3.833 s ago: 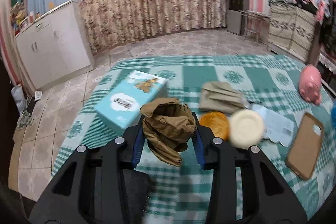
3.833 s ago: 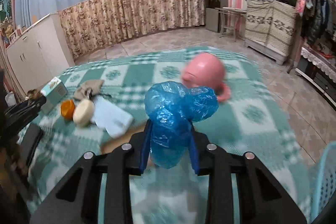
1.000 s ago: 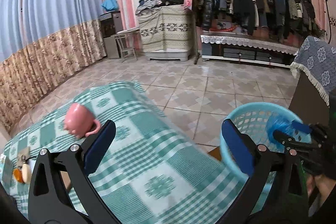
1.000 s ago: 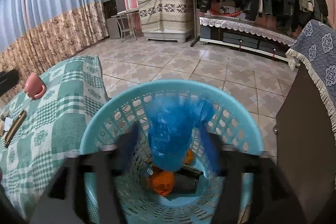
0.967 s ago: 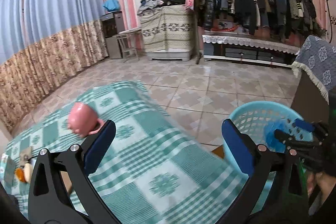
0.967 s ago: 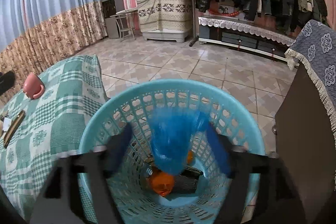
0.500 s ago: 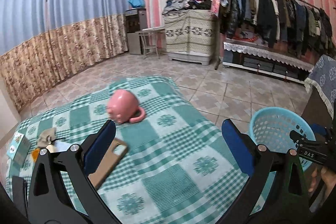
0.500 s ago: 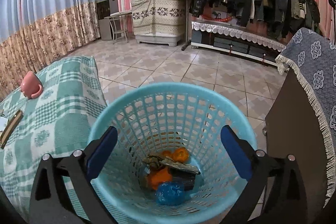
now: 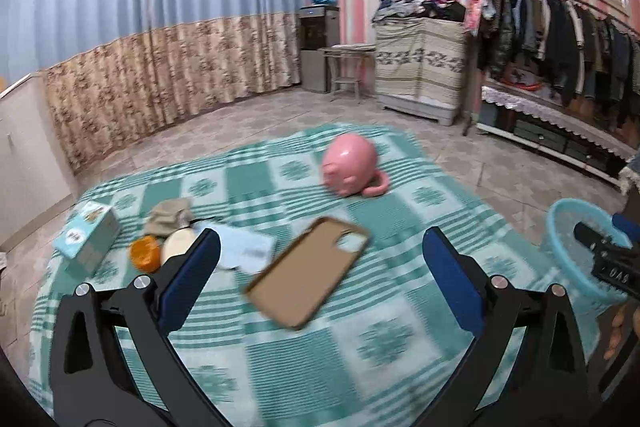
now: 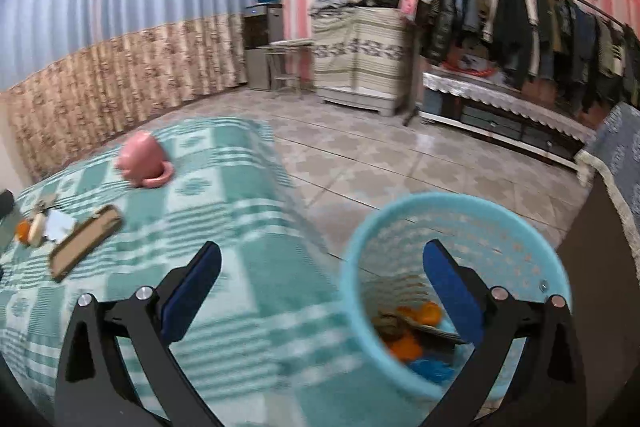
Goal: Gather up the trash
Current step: 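Move both tools back over the table toward the orange peel, then grasp the hollow orange peel with the left tool and lift it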
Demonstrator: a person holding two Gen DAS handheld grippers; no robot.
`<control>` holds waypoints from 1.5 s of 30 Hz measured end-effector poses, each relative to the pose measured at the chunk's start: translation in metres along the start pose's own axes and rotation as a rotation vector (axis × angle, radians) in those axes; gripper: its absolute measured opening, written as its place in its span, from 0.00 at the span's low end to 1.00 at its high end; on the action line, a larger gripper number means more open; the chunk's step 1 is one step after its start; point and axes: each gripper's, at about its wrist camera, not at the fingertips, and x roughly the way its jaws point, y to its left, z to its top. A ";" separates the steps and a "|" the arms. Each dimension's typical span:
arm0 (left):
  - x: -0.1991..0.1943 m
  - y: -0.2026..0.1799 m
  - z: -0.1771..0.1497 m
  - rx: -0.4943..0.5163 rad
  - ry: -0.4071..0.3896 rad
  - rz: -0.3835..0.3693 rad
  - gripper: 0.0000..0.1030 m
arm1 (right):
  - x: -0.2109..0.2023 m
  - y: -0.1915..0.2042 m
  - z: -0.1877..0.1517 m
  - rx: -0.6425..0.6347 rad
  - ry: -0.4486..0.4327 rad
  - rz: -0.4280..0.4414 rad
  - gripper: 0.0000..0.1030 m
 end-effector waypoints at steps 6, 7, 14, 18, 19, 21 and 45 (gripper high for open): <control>0.019 0.051 -0.020 -0.049 0.038 0.085 0.95 | 0.014 0.059 -0.003 -0.064 0.009 0.064 0.96; 0.023 0.060 -0.023 -0.061 0.042 0.098 0.95 | 0.018 0.066 -0.004 -0.075 0.018 0.072 0.96; 0.053 0.125 -0.031 -0.112 0.099 0.174 0.95 | 0.037 0.120 -0.004 -0.152 0.029 0.144 0.96; 0.070 0.166 -0.036 -0.236 0.154 0.167 0.94 | 0.048 0.141 -0.006 -0.182 0.041 0.176 0.96; 0.072 0.170 -0.036 -0.249 0.157 0.166 0.94 | 0.051 0.146 -0.007 -0.194 0.044 0.179 0.96; 0.078 0.179 -0.037 -0.266 0.168 0.175 0.94 | 0.054 0.151 -0.009 -0.215 0.050 0.172 0.96; 0.144 0.202 -0.047 -0.273 0.321 0.085 0.43 | 0.084 0.133 -0.020 -0.143 0.155 0.193 0.96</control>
